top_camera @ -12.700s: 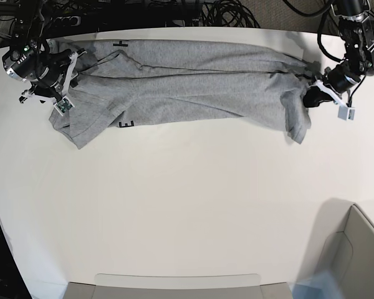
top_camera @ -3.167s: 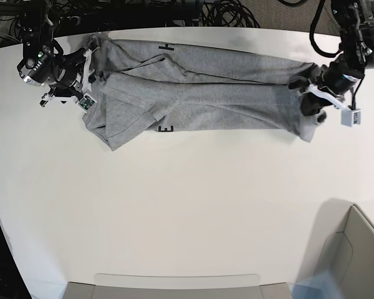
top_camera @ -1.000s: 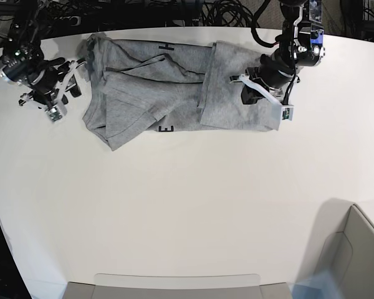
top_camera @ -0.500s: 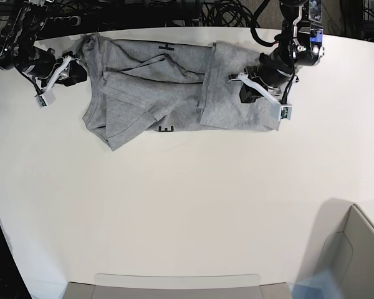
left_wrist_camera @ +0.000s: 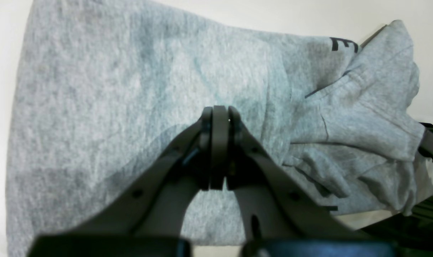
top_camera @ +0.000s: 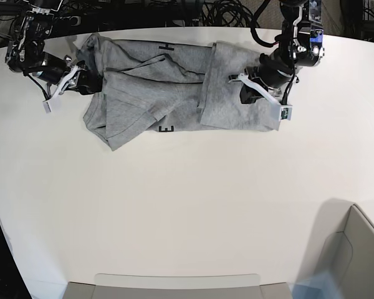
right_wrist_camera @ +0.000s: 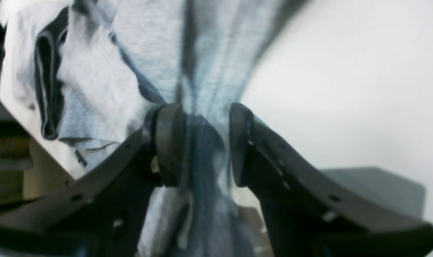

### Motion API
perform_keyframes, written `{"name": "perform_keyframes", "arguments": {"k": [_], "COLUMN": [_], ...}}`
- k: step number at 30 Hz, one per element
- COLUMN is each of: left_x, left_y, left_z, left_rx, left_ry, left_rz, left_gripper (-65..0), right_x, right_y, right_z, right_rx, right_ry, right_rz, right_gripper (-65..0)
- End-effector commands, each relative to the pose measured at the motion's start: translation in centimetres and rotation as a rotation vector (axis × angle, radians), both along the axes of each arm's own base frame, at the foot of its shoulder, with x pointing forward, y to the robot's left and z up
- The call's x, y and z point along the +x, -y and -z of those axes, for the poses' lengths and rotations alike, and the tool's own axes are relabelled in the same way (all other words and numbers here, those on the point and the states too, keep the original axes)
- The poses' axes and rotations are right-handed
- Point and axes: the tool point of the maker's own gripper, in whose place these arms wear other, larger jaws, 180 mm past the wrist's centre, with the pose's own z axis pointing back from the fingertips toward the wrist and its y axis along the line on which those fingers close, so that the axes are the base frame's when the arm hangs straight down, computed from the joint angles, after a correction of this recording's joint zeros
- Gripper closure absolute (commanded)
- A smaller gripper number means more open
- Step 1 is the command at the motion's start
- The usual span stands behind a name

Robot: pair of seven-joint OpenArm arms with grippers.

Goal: Fold the T-shirt properly
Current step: 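Push the collar end with the right gripper toward the folded middle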

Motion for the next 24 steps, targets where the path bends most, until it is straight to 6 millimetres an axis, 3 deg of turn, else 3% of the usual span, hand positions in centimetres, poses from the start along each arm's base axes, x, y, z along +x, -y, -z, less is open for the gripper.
{"name": "perform_keyframes", "arguments": {"k": [1,12,20,24], "left_x": [0.4,0.3,0.3,0.3], "left_y": [0.1,0.1,0.1,0.1], "left_z": [-0.8,-0.7,-0.7,-0.6], "left_rx": [-0.004,-0.004,-0.004,-0.004], "left_ry": [0.032,0.029,0.029,0.027], "left_rz": [0.005,0.005,0.005,0.005], "left_gripper": [0.0,0.0,0.0,0.0], "right_x": [-1.6,-2.7,-2.3,-1.9], "right_y": [0.0,-2.9,-6.8,-7.3], "right_z": [1.2,2.1,2.3,3.2], "right_rx": [-0.059,-0.005,0.029,-0.030], "right_ry": [-0.064,-0.091,-0.087,-0.101], "right_rz": [-0.070,-0.099,-0.191,-0.214], "right_gripper": [-22.4,-22.4,-22.4,-22.2]}}
